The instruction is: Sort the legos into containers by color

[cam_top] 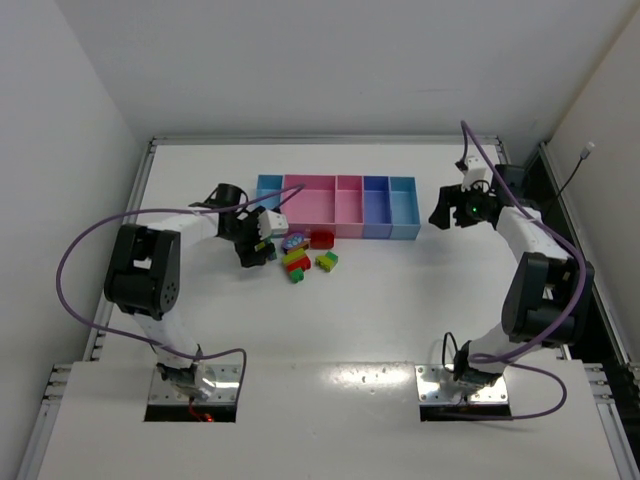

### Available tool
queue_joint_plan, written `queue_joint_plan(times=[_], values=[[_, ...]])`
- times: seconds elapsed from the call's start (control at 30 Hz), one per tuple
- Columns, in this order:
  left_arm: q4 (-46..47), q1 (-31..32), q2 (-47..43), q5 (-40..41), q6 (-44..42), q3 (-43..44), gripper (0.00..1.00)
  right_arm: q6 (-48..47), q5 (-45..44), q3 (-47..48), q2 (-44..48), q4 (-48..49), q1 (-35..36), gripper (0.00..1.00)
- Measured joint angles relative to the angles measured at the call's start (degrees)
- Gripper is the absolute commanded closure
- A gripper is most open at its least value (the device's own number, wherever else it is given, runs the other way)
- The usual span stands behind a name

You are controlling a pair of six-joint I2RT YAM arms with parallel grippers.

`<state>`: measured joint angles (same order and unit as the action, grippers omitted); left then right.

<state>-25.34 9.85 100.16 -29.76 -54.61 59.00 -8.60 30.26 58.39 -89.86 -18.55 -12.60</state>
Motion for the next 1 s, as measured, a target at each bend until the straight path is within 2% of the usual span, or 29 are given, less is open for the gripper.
queue_joint_plan(times=[0.17, 0.3, 0.33, 0.4, 0.47, 0.53, 0.57, 0.67, 0.8, 0.93, 1.0], values=[[0.1, 1.3, 0.2, -0.1, 1.4, 0.0, 0.17, -0.3, 0.0, 0.0, -0.4, 0.0, 0.0, 0.23], [0.1, 2.3, 0.2, -0.4, 3.2, 0.0, 0.34, -0.4, 0.0, 0.0, -1.0, 0.0, 0.0, 0.25], [0.2, 2.4, 0.2, -0.4, 3.7, 0.0, 0.44, -0.4, 0.0, 0.0, -1.0, -0.1, 0.0, 0.26], [0.4, 2.4, 0.2, -0.4, 4.5, 0.0, 0.56, -0.5, 0.0, 0.0, -1.0, -0.1, 0.0, 0.27], [1.2, 2.4, 0.2, 0.0, 5.4, 0.0, 0.75, -0.5, 0.0, 0.0, -1.0, -0.1, 0.0, 0.27], [1.5, 2.5, 0.2, 0.5, 6.2, 0.0, 0.89, -0.5, 0.0, 0.0, -1.0, -0.2, 0.0, 0.27], [1.7, 2.4, 0.2, 0.6, 6.5, 0.0, 0.93, -0.5, 0.0, 0.1, -1.1, -0.3, 0.0, 0.27], [2.8, 2.1, -0.7, 0.6, 6.6, -1.3, 0.99, -0.5, 0.5, 0.5, -1.1, -1.1, 0.0, 0.27], [2.0, 1.3, -5.6, -0.2, 6.4, -5.7, 1.0, 0.1, 3.3, 2.7, -1.1, -3.4, 0.8, 0.28], [1.0, 1.1, -14.9, -2.9, 7.5, -9.7, 1.0, 3.6, 8.9, 5.8, -0.8, -5.7, 4.5, 0.26], [1.3, 1.6, -20.8, -3.7, 9.6, -11.7, 1.0, 8.2, 11.9, 6.3, -0.4, -5.1, 7.7, 0.24]])
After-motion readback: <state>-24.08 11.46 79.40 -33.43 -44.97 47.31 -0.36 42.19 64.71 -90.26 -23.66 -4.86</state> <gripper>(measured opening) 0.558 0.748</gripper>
